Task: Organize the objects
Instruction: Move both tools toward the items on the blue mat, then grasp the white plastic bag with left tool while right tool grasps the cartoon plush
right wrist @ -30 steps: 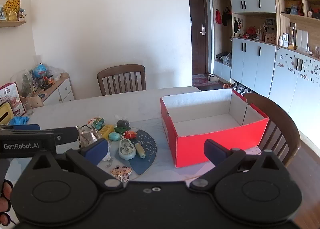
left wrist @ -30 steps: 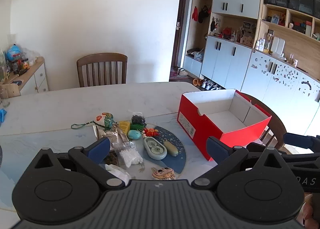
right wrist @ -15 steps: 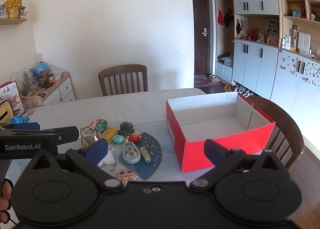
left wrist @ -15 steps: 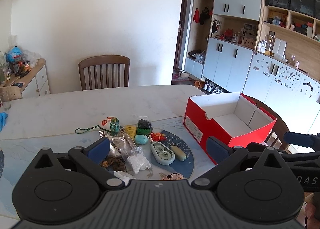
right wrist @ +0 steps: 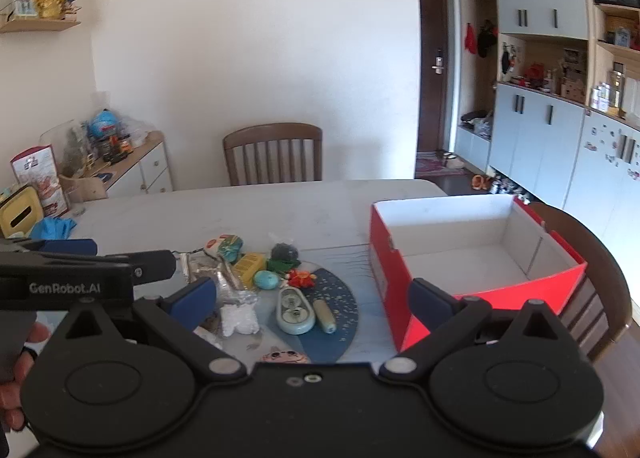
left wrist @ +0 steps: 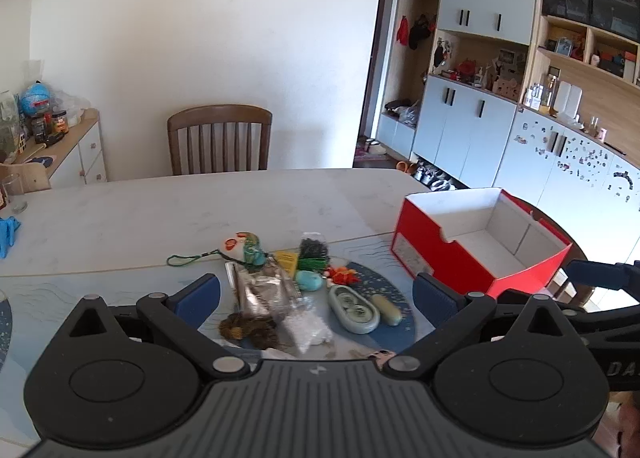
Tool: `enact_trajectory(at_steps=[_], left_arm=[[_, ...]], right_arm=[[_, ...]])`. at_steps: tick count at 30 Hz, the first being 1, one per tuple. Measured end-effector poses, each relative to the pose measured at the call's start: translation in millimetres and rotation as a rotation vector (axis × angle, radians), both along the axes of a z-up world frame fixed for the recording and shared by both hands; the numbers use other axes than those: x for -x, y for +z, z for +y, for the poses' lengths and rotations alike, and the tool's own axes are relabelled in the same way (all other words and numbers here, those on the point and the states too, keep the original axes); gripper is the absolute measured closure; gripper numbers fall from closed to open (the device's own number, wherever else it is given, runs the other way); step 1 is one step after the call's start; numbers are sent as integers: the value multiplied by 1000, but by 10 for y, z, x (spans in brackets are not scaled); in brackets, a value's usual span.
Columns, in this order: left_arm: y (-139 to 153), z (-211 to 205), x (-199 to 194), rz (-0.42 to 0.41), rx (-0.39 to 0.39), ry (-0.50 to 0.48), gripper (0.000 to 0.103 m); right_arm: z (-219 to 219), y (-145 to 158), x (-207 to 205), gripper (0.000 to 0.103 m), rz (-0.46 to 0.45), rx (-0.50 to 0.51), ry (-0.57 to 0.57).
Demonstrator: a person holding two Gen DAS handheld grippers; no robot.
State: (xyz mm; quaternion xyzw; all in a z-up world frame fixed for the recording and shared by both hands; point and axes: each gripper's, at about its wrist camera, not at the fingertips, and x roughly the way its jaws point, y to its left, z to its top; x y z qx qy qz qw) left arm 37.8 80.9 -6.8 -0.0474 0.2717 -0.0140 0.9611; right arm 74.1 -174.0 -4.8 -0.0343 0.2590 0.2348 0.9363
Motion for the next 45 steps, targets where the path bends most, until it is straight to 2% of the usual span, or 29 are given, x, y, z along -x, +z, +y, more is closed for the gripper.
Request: enact_trajectory(at_steps=[6, 13, 19, 22, 26, 33, 36, 38, 40, 45], left_arm=[[-242, 185, -66, 55, -24, 4, 0], [-639, 316, -161, 150, -60, 39, 0], [-884, 300, -296, 248, -57, 33, 0], [-920, 344, -420, 290, -35, 60, 0], [-898, 461, -606, 346, 14, 117, 0], [-949, 510, -916, 457, -17, 240, 0], [-1069, 533, -1017, 517, 4, 278, 0], [-1158, 571, -1047, 557, 49, 310, 0], [-1226, 603, -1029, 582, 96, 338, 0], [-1332, 576, -946, 616, 147, 349, 0]], right_arm=[[125, -115, -113, 2, 51, 9, 68], [221, -372, -244, 7, 107, 56, 116], [289, -669, -364, 14, 149, 118, 180], [318, -812, -432, 20, 183, 143, 211], [365, -945, -502, 20, 202, 164, 244], [477, -1103, -674, 24, 221, 191, 292], [519, -1176, -729, 26, 233, 203, 311], [545, -1224, -764, 27, 242, 208, 323], [560, -1267, -791, 28, 256, 216, 333], [590, -1350, -835, 31, 279, 227, 353]])
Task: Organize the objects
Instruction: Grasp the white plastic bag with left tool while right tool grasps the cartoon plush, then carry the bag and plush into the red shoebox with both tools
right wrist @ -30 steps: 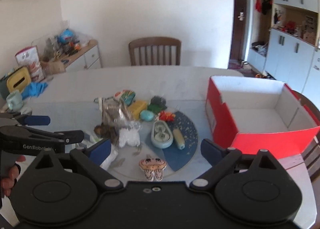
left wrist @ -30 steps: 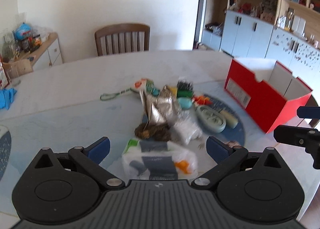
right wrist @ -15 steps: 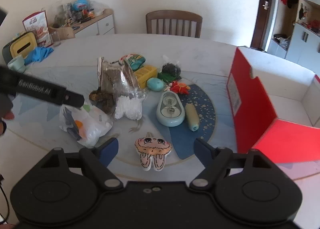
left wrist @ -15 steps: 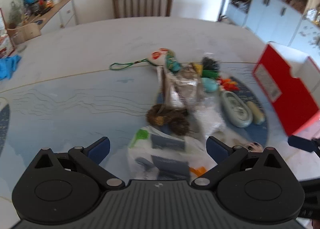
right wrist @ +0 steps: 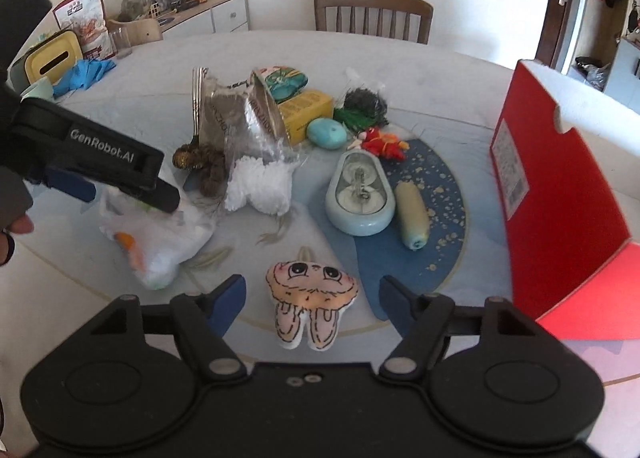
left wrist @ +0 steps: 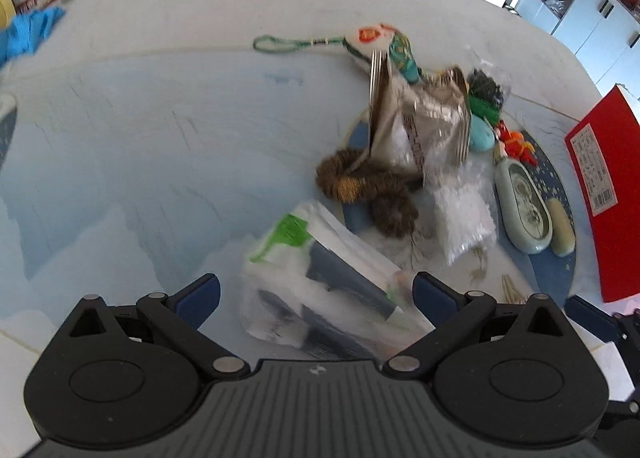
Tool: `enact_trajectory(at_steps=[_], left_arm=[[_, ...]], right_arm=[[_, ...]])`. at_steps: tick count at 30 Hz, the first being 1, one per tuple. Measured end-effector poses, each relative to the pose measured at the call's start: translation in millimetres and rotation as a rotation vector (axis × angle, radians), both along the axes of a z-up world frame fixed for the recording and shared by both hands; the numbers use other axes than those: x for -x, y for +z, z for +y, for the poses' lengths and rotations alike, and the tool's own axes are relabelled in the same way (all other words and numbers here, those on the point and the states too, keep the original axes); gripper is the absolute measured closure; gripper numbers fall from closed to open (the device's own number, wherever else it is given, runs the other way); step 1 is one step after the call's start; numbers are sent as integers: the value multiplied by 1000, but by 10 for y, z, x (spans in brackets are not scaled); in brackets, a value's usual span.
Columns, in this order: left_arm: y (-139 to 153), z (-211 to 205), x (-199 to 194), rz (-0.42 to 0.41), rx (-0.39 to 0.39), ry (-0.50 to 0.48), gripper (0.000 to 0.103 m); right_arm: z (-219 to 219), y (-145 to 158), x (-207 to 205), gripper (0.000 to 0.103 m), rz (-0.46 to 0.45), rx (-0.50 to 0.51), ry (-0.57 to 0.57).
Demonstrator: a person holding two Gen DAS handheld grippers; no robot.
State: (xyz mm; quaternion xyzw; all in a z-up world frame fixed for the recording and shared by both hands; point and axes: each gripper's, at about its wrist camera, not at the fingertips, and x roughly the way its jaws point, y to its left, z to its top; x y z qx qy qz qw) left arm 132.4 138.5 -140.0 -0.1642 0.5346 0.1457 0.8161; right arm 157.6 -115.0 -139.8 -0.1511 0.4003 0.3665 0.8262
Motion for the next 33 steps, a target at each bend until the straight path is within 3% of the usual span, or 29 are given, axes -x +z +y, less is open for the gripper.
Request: enact_trajectory(at_steps=[10, 13, 14, 18, 22, 24, 33], left_arm=[[-18, -101, 164, -27, -2, -26, 2], [3, -142, 181, -48, -4, -29, 10], [-10, -120, 167, -58, -3, -29, 21], [9, -129, 210, -84, -7, -35, 44], [32, -136, 190, -115, -18, -54, 58], [51, -169, 205, -125, -39, -61, 70], [277, -420, 303, -165, -46, -151, 72]], right_arm=[[19, -88, -66, 49, 37, 9, 7], [12, -84, -60, 51, 39, 2, 11], [9, -83, -60, 52, 39, 1, 11], [-3, -75, -43, 54, 33, 4, 11], [-46, -32, -21, 55, 32, -8, 1], [-64, 5, -2, 55, 25, -9, -3], [-244, 283, 71, 56, 20, -47, -12]])
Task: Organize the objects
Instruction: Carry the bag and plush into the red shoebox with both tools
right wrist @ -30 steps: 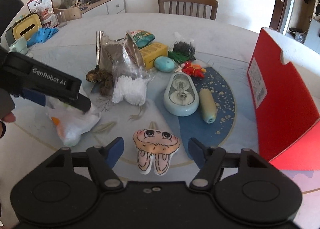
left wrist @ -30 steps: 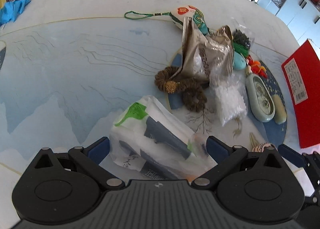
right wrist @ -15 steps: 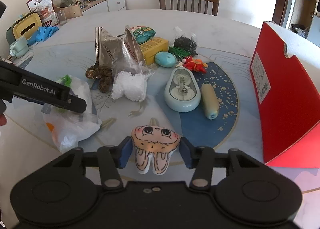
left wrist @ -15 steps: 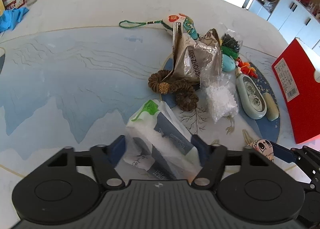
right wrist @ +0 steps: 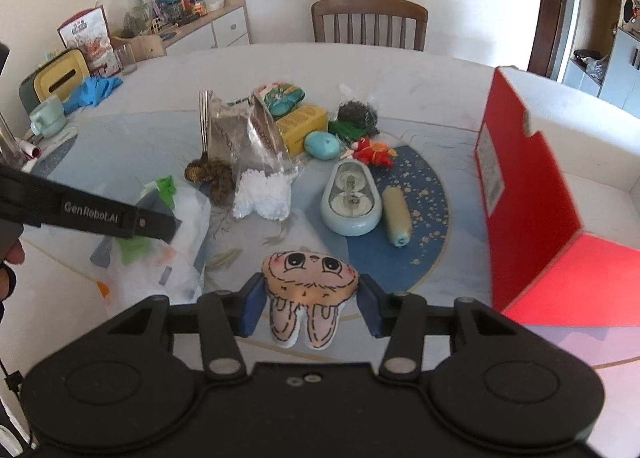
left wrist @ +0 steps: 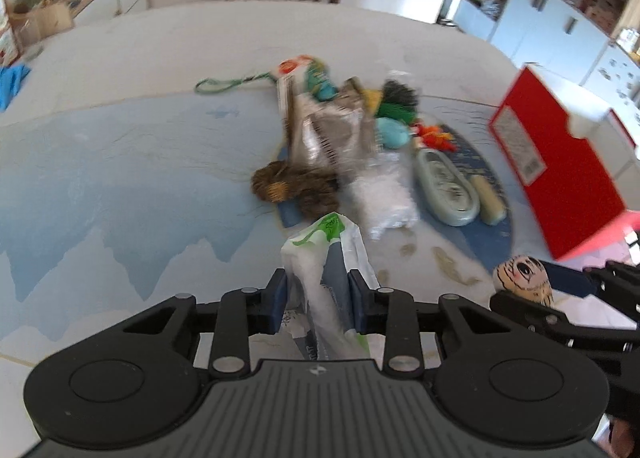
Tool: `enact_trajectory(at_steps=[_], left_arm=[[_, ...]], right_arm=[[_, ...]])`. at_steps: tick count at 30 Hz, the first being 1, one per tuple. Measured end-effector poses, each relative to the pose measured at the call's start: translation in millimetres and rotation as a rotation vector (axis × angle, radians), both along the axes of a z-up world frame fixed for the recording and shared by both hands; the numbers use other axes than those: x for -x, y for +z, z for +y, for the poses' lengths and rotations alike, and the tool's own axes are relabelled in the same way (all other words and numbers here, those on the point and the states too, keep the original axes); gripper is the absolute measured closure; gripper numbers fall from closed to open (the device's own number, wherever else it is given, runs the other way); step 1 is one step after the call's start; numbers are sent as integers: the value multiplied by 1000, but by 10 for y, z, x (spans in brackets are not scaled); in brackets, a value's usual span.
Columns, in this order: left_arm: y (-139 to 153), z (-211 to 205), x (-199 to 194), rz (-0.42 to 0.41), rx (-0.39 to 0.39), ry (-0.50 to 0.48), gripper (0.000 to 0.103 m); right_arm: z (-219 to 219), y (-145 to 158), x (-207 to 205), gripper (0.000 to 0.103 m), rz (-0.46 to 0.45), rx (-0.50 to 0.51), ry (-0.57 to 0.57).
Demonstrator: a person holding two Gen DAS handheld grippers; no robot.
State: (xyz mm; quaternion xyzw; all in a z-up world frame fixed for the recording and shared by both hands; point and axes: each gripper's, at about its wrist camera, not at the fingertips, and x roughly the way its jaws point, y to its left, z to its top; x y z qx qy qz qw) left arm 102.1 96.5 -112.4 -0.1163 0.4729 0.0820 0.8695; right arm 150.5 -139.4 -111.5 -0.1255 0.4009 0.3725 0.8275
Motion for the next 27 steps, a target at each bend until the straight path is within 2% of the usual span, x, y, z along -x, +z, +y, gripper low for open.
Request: enact_trajectory(at_steps=[5, 12, 27], left_arm=[[257, -172, 12, -26, 4, -79, 72], [595, -451, -141, -75, 7, -137, 72], [1138, -1158, -881, -148, -87, -288, 72]], right_arm=[[-163, 235, 0, 55, -8, -28, -15], [-363, 524, -88, 56, -42, -44, -23], [-1008, 915, -748, 55, -103, -38, -96]])
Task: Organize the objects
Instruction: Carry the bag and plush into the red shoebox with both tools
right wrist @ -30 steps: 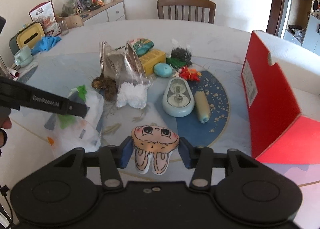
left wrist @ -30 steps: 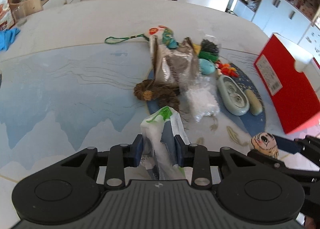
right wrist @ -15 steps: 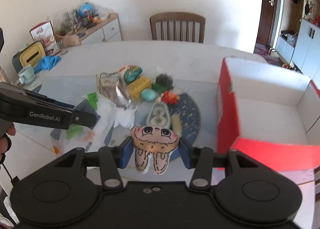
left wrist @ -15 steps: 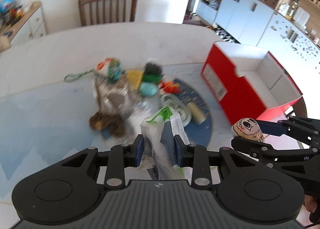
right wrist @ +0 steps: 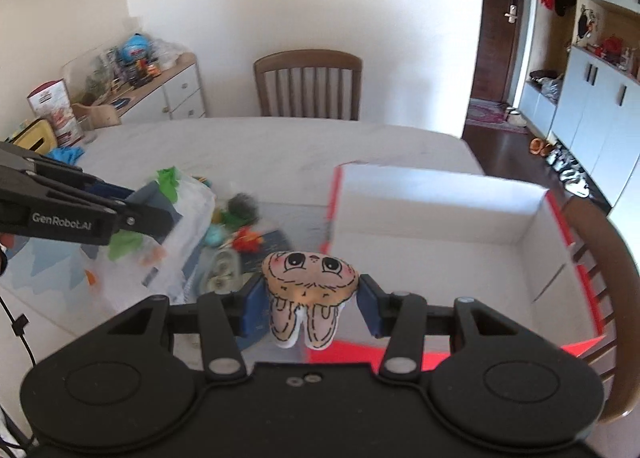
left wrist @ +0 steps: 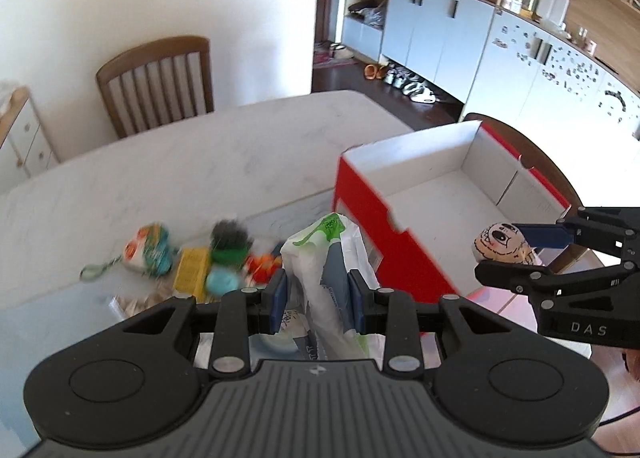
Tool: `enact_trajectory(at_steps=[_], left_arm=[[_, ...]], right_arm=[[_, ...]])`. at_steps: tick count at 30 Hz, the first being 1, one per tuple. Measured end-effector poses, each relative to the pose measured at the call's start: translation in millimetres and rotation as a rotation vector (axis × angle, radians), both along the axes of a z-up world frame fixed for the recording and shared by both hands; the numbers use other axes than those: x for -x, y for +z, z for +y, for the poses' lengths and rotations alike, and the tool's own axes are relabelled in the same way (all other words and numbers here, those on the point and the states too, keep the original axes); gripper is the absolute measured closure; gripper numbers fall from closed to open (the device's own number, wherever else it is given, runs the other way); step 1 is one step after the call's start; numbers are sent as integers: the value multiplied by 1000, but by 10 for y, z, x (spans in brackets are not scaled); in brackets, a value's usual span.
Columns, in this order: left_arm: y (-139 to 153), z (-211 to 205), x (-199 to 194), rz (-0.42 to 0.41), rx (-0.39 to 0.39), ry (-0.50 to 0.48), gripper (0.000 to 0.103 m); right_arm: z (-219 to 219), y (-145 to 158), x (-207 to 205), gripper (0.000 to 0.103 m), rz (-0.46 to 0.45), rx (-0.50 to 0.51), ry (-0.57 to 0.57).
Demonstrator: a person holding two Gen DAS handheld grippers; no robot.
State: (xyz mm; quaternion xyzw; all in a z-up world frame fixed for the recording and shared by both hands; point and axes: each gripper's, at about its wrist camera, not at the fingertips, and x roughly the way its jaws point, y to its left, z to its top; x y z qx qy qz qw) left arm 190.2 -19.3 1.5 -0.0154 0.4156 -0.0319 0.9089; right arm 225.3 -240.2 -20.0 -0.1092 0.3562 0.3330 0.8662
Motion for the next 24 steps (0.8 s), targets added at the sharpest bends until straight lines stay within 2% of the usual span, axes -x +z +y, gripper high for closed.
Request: enact_trajectory(at_steps=[14, 24], left_arm=[[2, -788, -781, 34, -31, -72, 72], [-52, -1276, -1279, 58, -83, -99, 72]], right_arm=[[-556, -62, -645, 55, -14, 32, -33], [-800, -274, -1055, 55, 10, 89, -35]])
